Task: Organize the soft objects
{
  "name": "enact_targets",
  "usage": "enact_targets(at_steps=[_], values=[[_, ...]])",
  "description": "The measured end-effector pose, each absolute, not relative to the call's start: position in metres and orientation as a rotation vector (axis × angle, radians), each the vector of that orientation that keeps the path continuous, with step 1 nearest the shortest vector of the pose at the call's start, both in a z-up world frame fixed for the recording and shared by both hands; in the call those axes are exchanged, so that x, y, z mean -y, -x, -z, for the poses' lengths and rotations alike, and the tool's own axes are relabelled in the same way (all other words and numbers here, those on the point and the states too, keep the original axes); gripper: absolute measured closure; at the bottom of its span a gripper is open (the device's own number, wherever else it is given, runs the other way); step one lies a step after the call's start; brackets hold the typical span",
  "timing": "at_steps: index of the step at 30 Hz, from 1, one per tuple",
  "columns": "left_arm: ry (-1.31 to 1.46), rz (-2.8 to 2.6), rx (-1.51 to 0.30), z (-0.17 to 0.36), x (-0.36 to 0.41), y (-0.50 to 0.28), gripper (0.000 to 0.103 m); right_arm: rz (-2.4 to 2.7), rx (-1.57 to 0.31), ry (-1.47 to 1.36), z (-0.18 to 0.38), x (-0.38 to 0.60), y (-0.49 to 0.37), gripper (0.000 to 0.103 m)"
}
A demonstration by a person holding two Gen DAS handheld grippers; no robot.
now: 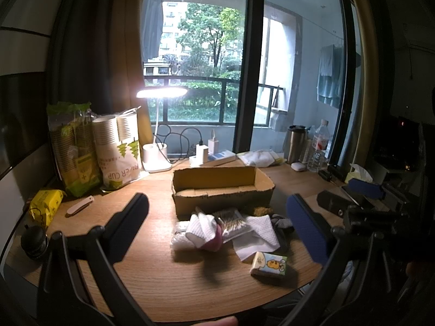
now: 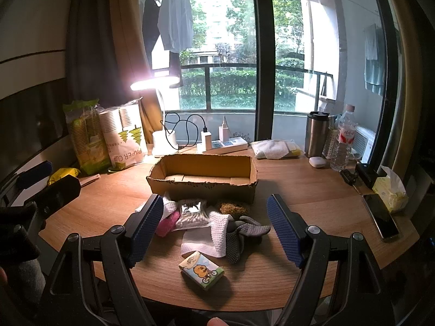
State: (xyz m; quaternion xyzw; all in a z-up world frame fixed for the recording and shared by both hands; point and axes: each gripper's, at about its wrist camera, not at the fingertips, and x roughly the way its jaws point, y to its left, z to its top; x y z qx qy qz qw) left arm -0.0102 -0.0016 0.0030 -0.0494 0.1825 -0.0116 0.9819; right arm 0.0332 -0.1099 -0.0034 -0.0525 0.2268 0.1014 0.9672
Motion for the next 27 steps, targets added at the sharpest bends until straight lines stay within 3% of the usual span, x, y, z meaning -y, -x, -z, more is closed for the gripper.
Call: enact_targets(at_steps=[27], values=[[0.104,0.016,-0.379,-0.0030,0.0018,0.0094,0.001,-0.208,-0.466,0.107,0.0043,0.1110,-0.0339,0.022]])
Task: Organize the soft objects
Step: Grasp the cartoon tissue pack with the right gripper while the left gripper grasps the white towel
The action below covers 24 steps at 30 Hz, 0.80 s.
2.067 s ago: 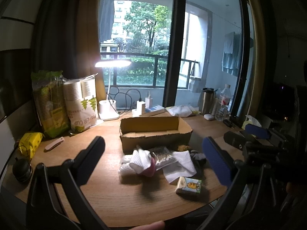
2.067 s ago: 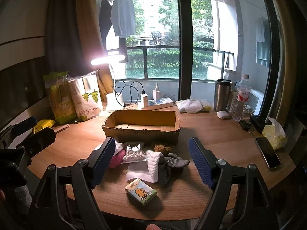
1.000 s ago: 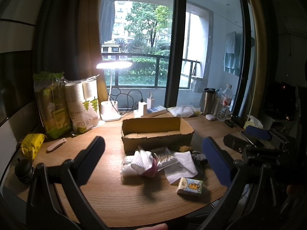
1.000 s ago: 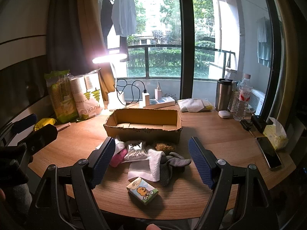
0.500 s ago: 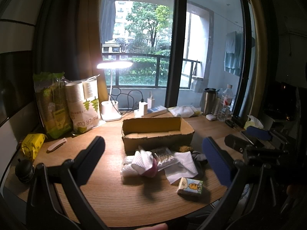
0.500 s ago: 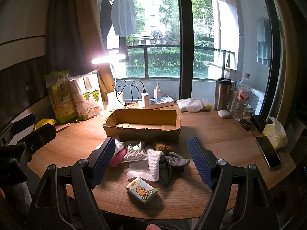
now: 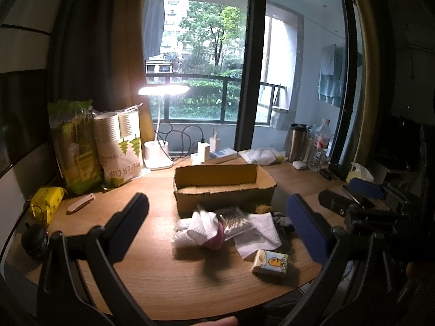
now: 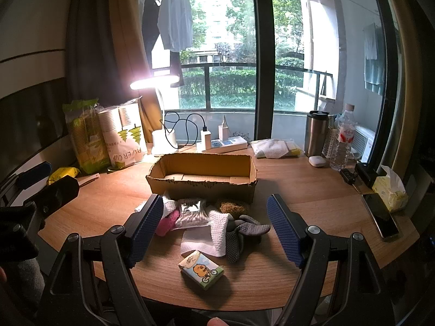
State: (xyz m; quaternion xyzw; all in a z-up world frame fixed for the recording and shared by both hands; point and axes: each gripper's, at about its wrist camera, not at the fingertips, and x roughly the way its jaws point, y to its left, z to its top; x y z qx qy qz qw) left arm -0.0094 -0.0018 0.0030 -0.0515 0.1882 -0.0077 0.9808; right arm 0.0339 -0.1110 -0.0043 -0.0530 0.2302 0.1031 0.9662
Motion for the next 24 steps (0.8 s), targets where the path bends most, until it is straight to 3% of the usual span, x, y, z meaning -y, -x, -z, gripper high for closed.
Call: enact_targets(at_steps=[12,24], values=[[0.102,0.000,-0.455,0.020,0.005,-0.009,0.001,-0.199,-0.557,0.090,0.035,0.123,-0.055,0.022],[0.113,-0.011,-0.646,0.080,0.007,-0.046,0.001,-0.176,-0.748,0.082,0.100,0.136,-0.092,0.022]])
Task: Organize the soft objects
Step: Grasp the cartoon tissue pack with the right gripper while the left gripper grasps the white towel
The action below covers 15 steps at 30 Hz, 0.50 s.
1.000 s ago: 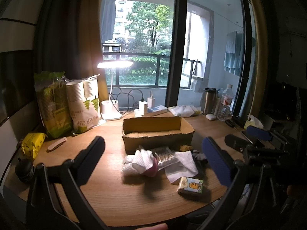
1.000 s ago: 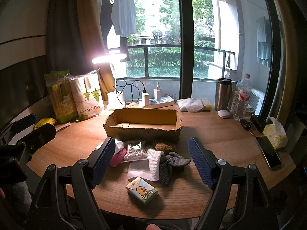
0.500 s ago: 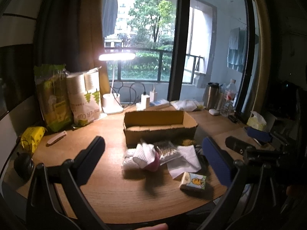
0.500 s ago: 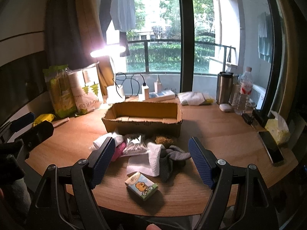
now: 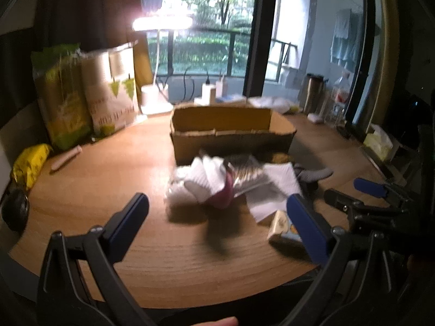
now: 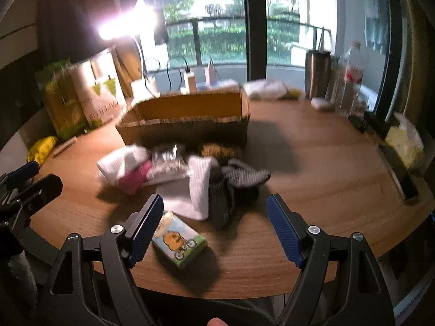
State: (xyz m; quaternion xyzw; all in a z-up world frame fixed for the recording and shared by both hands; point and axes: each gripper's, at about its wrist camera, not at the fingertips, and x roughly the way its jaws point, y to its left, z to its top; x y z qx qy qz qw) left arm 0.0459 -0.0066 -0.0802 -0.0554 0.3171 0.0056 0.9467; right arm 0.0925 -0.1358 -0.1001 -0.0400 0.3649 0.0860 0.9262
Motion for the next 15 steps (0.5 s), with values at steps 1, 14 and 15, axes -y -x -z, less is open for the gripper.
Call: enact_targets(at_steps=[1,14,15], values=[[0.116,-0.012,-0.659,0.084,0.006,-0.047,0.001,-0.180,-0.762,0.086,0.105,0.135,-0.094,0.022],[0.156,-0.044,-0.796,0.129,-0.007,-0.058,0.001,-0.289,-0.885,0.119,0.152,0.114,-0.103,0.022],[0.158,-0.049,-0.802,0.130,-0.008,-0.059,0.001,-0.297,-0.889,0.123,0.154,0.112,-0.104,0.022]])
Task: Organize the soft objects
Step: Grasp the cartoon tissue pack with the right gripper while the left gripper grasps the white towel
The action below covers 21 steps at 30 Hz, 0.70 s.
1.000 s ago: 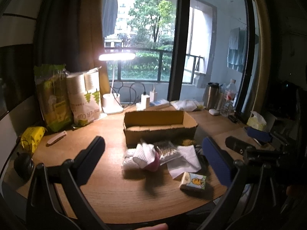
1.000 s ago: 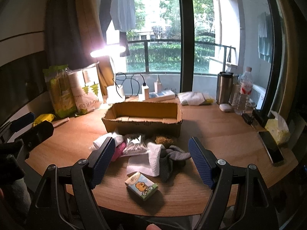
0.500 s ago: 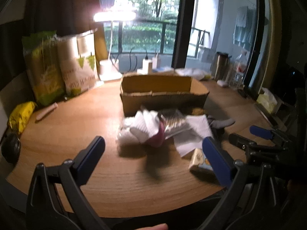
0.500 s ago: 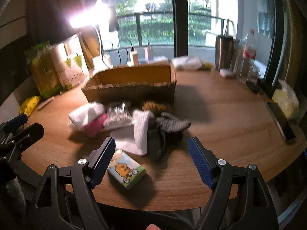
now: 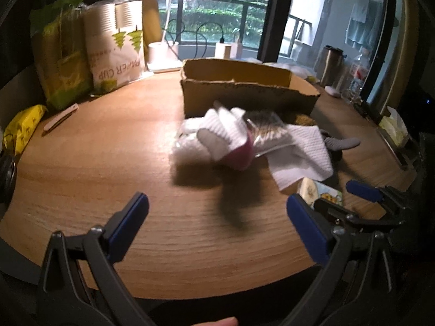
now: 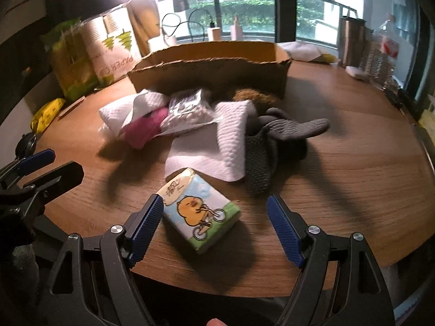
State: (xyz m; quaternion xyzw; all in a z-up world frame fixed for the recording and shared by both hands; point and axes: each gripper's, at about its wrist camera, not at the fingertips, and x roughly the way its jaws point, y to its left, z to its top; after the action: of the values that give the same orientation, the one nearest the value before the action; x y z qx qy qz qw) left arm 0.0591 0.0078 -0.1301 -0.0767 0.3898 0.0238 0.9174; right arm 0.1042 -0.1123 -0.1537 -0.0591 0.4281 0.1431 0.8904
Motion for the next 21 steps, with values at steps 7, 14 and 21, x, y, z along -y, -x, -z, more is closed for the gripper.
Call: enact_targets(at_steps=[7,14,21], values=[[0.155,-0.075,-0.829,0.134,-0.012,-0.070,0.001,-0.362,-0.922,0.139,0.165,0.101,-0.113,0.039],[0.118,-0.099,-0.815,0.127,-0.012,-0.083,0.001,-0.457,-0.899,0.153,0.150,0.096,-0.113,0.047],[0.105,-0.103,-0.814,0.119,-0.012,-0.107,0.004,-0.492,-0.779,0.115,0.103,0.103,-0.121,0.051]])
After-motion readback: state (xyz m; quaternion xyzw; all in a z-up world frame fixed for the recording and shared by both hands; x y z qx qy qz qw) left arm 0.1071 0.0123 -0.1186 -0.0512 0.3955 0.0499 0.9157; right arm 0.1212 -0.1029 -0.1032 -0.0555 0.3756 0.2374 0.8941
